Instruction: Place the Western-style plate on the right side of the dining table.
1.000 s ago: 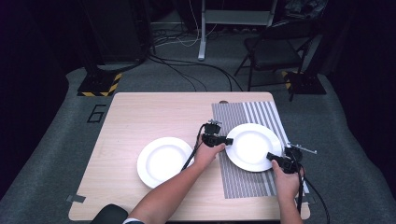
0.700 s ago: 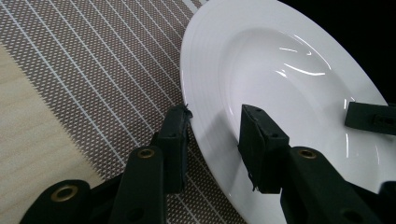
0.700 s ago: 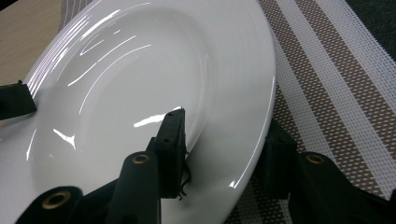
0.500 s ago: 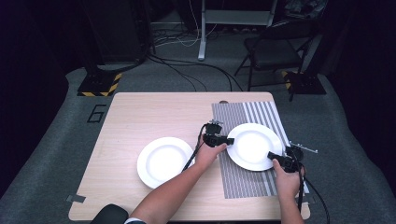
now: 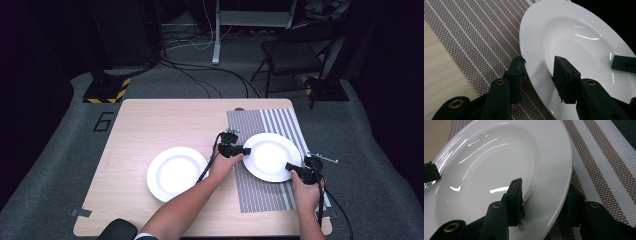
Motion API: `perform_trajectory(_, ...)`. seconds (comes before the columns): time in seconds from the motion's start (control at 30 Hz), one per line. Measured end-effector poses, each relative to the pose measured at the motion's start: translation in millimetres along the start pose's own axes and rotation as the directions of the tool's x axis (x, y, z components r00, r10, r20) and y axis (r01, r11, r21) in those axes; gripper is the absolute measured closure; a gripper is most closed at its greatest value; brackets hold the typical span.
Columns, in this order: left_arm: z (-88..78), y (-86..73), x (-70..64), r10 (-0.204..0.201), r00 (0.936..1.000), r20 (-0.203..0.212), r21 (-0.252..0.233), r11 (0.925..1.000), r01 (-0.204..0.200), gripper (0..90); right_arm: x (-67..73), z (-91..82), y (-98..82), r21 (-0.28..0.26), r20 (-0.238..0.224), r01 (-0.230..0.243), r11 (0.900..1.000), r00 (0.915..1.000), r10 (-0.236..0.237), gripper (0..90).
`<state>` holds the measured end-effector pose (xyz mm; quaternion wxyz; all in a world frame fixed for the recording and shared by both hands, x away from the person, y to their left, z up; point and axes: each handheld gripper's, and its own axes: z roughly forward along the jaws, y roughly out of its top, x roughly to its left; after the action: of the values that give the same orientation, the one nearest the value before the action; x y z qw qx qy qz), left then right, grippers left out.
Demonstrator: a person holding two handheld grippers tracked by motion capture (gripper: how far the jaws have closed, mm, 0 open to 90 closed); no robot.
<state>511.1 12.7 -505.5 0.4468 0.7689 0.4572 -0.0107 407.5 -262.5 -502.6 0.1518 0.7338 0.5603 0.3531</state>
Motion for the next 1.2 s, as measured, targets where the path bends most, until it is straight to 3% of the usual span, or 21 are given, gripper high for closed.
perform_trajectory(0.3, 2.5, -0.5, -4.1, 0.038, 0.9993, -0.001, -0.006, 0.9992, -0.038, 57.7, -2.5, 2.6, -0.6, 0.003, 0.028, 0.02, 1.0, 0.9994, -0.02, 54.4)
perform_trajectory(0.53, 2.1, -0.3, -7.3, 0.055, 0.9984, -0.01, -0.003, 0.9985, -0.055, 52.8, -0.3, 1.2, -1.9, -0.009, 0.052, 0.068, 0.998, 0.9964, -0.067, 51.2)
perform_trajectory(0.6, 1.0, -0.1, -8.7, 0.065, 0.9976, -0.023, -0.001, 0.9979, -0.065, 52.0, 3.0, -0.8, -3.4, -0.016, 0.081, 0.124, 0.992, 0.9892, -0.123, 49.2)
perform_trajectory(0.77, -9.5, 4.1, -8.9, 0.072, 0.9971, -0.025, -0.025, 0.997, -0.073, 49.9, 3.5, -10.3, -5.8, -0.054, 0.095, 0.128, 0.99, 0.9879, -0.122, 46.3)
perform_trajectory(0.97, -21.5, 4.5, -6.1, 0.086, 0.9957, -0.034, -0.041, 0.9953, -0.088, 48.7, -2.6, -24.7, -5.0, -0.093, 0.079, 0.111, 0.989, 0.9915, -0.103, 42.7)
perform_trajectory(1.2, -43.3, 3.2, 0.5, 0.101, 0.9936, -0.049, -0.057, 0.9929, -0.104, 48.7, -0.3, -37.5, -5.1, -0.132, 0.036, 0.126, 0.983, 0.9919, -0.122, 40.8)
